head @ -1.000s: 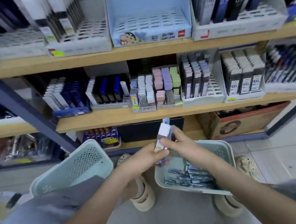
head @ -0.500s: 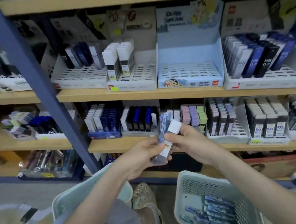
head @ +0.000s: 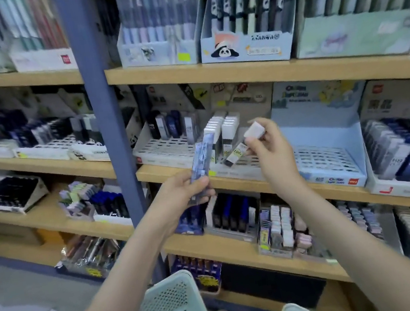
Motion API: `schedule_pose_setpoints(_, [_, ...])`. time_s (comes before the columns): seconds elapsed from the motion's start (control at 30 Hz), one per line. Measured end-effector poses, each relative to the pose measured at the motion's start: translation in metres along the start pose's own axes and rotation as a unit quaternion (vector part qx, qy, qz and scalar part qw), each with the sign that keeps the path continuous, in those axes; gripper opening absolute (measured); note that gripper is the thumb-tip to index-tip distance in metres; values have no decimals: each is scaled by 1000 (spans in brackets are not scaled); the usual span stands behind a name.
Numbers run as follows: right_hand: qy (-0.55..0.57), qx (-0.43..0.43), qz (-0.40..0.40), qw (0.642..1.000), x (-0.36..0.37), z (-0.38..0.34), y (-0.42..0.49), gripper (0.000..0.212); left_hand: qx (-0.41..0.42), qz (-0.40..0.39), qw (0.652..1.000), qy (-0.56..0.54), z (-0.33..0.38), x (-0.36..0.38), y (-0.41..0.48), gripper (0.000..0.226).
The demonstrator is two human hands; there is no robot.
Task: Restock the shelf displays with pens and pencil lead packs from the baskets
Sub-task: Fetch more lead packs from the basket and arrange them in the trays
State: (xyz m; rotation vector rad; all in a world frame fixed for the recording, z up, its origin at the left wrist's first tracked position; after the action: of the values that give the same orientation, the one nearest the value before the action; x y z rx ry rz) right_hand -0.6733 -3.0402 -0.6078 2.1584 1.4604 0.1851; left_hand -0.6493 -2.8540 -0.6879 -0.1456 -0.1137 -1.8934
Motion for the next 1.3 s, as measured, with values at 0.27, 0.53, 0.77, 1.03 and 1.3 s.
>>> schedule_pose_setpoints(0.27, [-172, -19, -28, 984, 21, 7, 30, 30, 7, 14, 1000, -4, 0, 0, 15, 8])
schedule_pose_setpoints(0.53, [-227, -68, -99, 966, 42, -1, 40, 37, 5, 20, 999, -38, -7, 1, 27, 14])
schedule_pose_setpoints(0.77, [-370, -140, -64, 916, 43, 4, 38, 32, 25, 17, 998, -58, -5, 4, 31, 13])
schedule_pose_setpoints(1.03, [-77, -37, -144, 986, 26, -14, 12, 26, 55, -40, 997, -28, 4, 39, 29, 13])
schedule_pose_setpoints(1.3, [85, 58, -65, 993, -45, 2, 11, 25, 76, -155, 984, -32, 18, 110, 29, 15])
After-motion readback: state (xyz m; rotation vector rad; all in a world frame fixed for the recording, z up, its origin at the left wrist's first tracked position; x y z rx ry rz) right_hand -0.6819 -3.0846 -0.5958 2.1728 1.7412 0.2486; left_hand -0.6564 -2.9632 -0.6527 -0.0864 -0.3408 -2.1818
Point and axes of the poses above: each hand's wrist, its own y-axis towards the middle knuckle, its own x-axis out of the palm, z = x × y, the point moved 10 cm from there along y, towards the middle knuckle, and after that the axes turned 5 degrees about -y, right-handed, at the moved point
